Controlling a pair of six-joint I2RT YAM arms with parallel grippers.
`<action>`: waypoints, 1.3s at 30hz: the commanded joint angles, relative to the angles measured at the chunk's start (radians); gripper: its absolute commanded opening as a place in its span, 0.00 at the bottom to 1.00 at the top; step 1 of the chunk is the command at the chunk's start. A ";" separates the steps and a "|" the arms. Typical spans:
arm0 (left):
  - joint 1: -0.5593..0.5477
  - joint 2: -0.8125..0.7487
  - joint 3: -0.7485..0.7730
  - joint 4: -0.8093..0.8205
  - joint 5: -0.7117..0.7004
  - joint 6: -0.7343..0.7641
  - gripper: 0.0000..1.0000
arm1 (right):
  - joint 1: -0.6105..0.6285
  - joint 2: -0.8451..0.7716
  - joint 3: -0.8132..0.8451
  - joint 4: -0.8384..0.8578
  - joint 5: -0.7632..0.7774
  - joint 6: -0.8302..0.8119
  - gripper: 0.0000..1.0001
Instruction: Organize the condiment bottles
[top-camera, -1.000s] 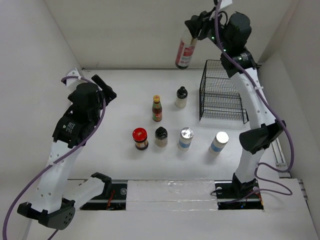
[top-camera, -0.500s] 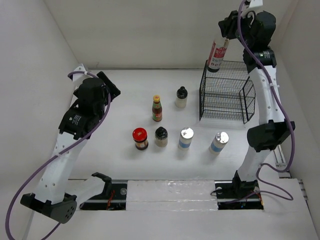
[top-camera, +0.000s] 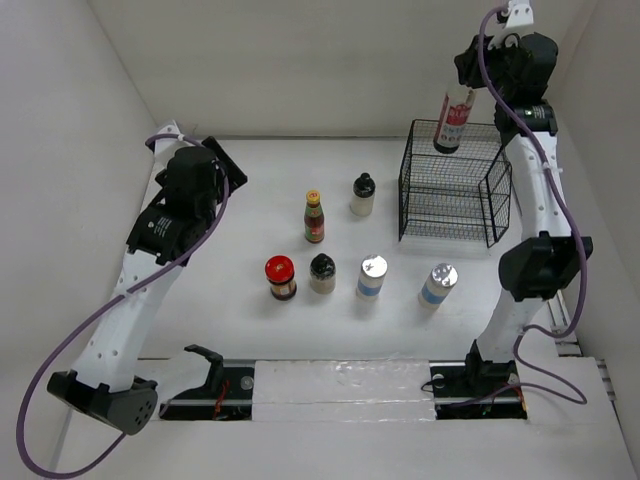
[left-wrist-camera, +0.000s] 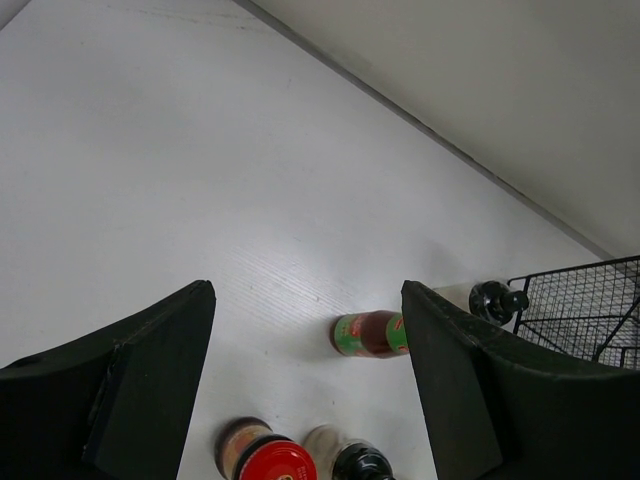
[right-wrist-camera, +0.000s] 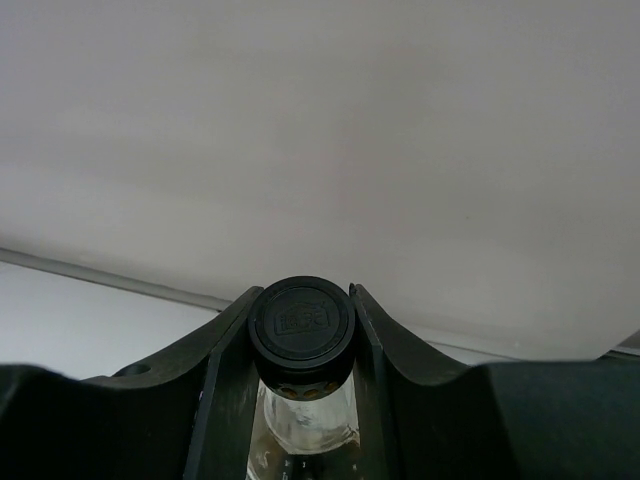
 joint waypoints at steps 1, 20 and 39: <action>0.005 0.004 0.041 0.045 0.008 0.013 0.71 | 0.002 -0.018 -0.050 0.200 0.009 -0.019 0.00; -0.004 0.031 0.001 0.073 0.035 0.004 0.71 | 0.040 -0.071 -0.441 0.266 0.020 -0.029 0.03; -0.013 0.001 -0.037 0.082 0.064 -0.015 0.73 | 0.213 -0.289 -0.494 0.099 0.121 -0.083 0.49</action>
